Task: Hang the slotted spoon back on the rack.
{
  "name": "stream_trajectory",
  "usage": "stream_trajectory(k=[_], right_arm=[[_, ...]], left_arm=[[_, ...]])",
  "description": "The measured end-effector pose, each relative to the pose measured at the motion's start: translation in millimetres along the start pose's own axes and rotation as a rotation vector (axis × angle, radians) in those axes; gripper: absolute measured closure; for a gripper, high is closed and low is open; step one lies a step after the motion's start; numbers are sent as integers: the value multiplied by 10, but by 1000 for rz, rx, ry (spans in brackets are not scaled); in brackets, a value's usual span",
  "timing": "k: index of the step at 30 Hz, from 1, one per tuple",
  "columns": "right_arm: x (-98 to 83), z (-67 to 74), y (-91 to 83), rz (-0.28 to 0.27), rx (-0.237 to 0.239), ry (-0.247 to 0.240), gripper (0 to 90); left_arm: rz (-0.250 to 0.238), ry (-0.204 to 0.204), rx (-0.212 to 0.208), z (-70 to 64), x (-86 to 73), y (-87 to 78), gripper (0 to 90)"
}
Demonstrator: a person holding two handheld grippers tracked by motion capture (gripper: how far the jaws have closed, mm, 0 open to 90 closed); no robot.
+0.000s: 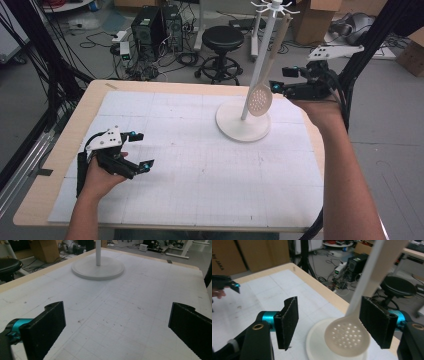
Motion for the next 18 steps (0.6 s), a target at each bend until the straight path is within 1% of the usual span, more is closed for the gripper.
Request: stream_trajectory(k=[1, 3, 4, 5, 7, 8, 9, 10, 14, 18], right_arm=[[-33, 63, 8, -13, 20, 1, 298], [-53, 89, 16, -20, 29, -7, 292], [-76, 121, 24, -19, 35, -8, 287], [-121, 183, 36, -36, 49, -9, 268], [-136, 203, 43, -41, 51, -10, 253], [-157, 232, 51, -48, 49, -20, 240], [-174, 260, 57, -61, 45, -28, 231], [-188, 294, 66, -77, 53, -33, 219], [-284, 429, 100, -86, 80, -34, 213], [-372, 495, 120, -84, 90, -30, 204]], left_arm=[[0, 1, -3, -2, 0, -1, 16], [-2, -2, -4, -5, 1, -2, 16], [-2, -3, -6, -7, 2, -3, 16], [-3, -3, -8, -7, 2, -1, 16], [-2, -2, -8, -6, 0, 0, 16], [0, 0, -10, -8, -2, 3, 16], [-1, 1, -11, -8, -1, 6, 16], [-1, 0, -13, -11, -3, 9, 16], [-1, 0, -12, -12, -4, 15, 16], [3, -2, -15, -10, -13, 11, 16]])
Point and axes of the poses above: each handheld gripper's, and its own axes: y roughly forward along the jaws, x roughly out of its top, z roughly to its left, the point moved 10 cm from there along y, roughly forward along the jaws, and after that the axes turned 6 degrees about -y, right-handed, at the moved point
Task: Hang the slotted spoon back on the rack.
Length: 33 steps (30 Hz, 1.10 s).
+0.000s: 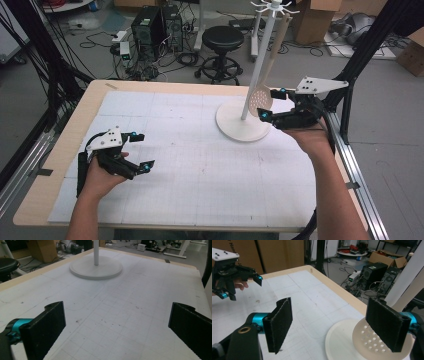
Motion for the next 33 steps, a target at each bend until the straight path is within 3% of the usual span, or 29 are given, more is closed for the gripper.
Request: stream_trajectory(k=[13, 18, 21, 33], right_arm=[[-411, 142, 28, -5, 18, 48, 184], [-616, 293, 40, -36, 28, 55, 176], [-818, 375, 47, -34, 20, 63, 155], [-1257, 496, 120, -14, 41, 125, 138]], left_arm=[[1, 0, -11, -13, -8, 13, 16], [2, 3, -11, -27, -9, 14, 16], [-5, 4, -22, -42, 4, 12, 16], [-32, -8, -40, -45, 41, 5, 16]])
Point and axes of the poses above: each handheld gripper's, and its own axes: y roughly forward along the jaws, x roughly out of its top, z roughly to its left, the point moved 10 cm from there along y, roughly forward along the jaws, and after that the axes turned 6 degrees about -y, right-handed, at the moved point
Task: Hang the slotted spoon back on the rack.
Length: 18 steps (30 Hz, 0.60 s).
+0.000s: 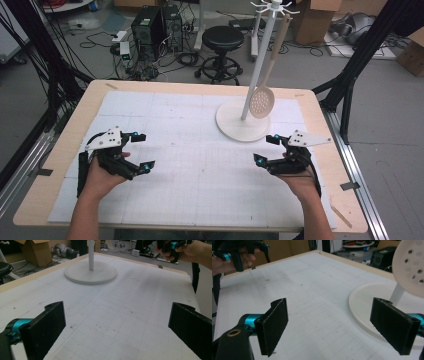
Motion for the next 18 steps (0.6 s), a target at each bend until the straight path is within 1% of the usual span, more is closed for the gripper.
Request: stream_trajectory(k=[2, 3, 4, 9, 13, 15, 18], right_arm=[[-98, 9, 77, 25, 11, 11, 117], [-98, 9, 77, 25, 11, 11, 117], [-152, 20, 123, 39, 18, 12, 116], [-239, 34, 186, 66, 26, 15, 111], [-251, 15, 177, 62, 23, 23, 109], [-242, -8, 157, 52, 15, 31, 109], [-249, -10, 153, 56, 13, 36, 109]], left_arm=[[5, 0, 1, 5, -9, 2, 16], [6, 0, 3, 5, -11, 2, 16], [6, -1, 2, 3, -10, 0, 16], [1, -6, -3, 10, -7, -4, 16], [17, -7, 1, 16, -34, 19, 16], [19, -7, -9, -7, -34, 42, 16], [21, -4, -14, -20, -38, 56, 16]])
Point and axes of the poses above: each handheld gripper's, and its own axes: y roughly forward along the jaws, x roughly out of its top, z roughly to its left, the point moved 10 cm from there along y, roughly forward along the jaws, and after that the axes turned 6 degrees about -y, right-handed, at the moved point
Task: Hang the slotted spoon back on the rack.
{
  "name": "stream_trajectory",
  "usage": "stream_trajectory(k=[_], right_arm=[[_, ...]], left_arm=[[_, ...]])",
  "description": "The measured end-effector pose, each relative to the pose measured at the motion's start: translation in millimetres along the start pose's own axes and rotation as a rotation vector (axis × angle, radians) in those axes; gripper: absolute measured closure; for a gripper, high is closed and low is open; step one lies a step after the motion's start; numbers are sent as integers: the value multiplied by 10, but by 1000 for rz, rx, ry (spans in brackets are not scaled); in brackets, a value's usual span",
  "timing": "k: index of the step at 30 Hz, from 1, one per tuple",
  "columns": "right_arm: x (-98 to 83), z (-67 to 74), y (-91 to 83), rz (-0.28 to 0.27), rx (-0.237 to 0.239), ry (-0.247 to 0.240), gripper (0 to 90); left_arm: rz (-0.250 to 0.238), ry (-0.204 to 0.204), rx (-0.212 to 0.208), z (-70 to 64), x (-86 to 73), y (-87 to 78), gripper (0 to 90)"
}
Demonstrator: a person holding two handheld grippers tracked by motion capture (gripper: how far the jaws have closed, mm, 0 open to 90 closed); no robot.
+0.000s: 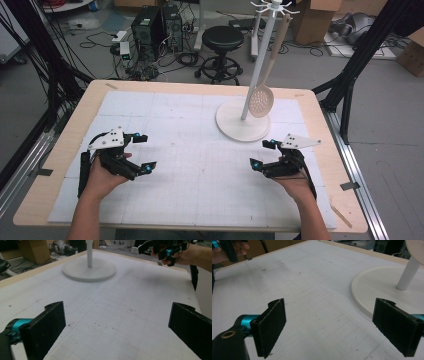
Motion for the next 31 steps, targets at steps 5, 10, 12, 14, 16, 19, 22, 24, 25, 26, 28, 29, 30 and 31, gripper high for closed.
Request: stream_trajectory(k=[5, 10, 12, 14, 16, 19, 22, 24, 25, 26, 28, 29, 30, 31], right_arm=[[-10, 2, 10, 11, -6, -13, 109], [1, -12, 2, 4, -14, -11, 109], [-8, -21, 5, 8, -15, -9, 109], [-11, -24, 3, 8, -14, -6, 109], [-8, -32, 0, 5, -15, -3, 109], [-11, -43, -4, 5, -19, -3, 109], [-9, -40, -6, 4, -18, -3, 109], [-11, -41, -5, 6, -19, -4, 109], [-11, -41, -5, 6, -19, -4, 109], [-12, -37, -6, 7, -18, -2, 109], [-11, -36, -4, 7, -18, -4, 109], [-12, -40, -1, 7, -21, -6, 109], [-17, -34, -1, 11, -17, -3, 109], [-21, -36, 0, 13, -17, -5, 109]], left_arm=[[11, 6, -4, -25, -14, 15, 16], [14, 8, 1, -25, -16, 16, 16], [16, 10, 3, -16, -20, 13, 16], [20, 7, 4, -11, -30, 17, 16], [23, 4, 7, -9, -35, 26, 16], [27, 9, 5, -10, -41, 35, 16], [26, 6, 6, -11, -39, 33, 16], [25, 7, 4, -10, -38, 30, 16], [25, 6, 5, -10, -38, 28, 16], [24, 6, 8, -7, -36, 26, 16], [22, 6, 9, -4, -33, 24, 16], [22, 6, 9, -3, -34, 23, 16], [25, 7, 11, 1, -37, 21, 16], [24, 4, 12, 3, -36, 19, 16]])
Point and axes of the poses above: each handheld gripper's, and its own axes: y roughly forward along the jaws, x roughly out of its top, z roughly to its left, the point moved 10 cm from there along y, roughly forward along the jaws, and after that the axes turned 6 degrees about -y, right-handed, at the moved point
